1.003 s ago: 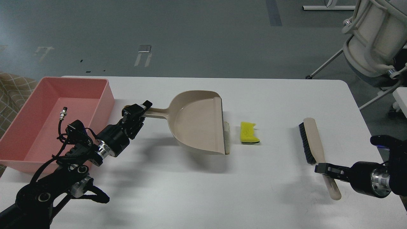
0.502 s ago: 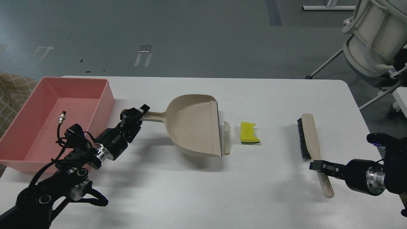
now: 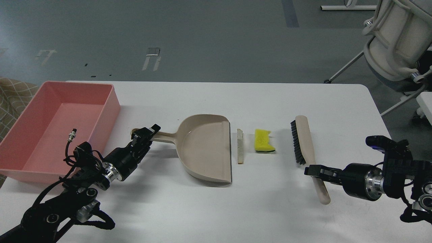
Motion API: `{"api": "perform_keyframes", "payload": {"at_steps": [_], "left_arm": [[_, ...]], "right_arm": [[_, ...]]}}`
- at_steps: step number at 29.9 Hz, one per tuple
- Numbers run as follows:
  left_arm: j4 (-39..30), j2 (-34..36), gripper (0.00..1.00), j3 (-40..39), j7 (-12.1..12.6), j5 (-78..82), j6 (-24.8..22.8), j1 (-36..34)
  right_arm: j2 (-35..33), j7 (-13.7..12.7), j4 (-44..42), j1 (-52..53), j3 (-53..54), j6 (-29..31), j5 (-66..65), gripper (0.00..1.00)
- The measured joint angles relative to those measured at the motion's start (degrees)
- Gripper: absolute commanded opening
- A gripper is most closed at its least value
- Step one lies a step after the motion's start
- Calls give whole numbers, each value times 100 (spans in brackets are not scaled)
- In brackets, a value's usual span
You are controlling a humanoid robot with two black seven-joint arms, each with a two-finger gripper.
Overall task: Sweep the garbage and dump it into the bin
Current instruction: 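Sweep the sponge and white stick into the dustpan with the brush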
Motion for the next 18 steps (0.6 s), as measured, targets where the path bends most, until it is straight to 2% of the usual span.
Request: {"api": "perform_keyframes", "payload": {"at_steps": [11, 18], "left_arm": [[-6, -72, 0, 15, -10, 0, 26, -40], [-6, -60, 0, 10, 0, -1, 26, -78]], "right_arm": [[789, -360, -76, 155, -42, 104, -7, 0], [1223, -460, -82, 247, -50, 105, -8, 0]]}}
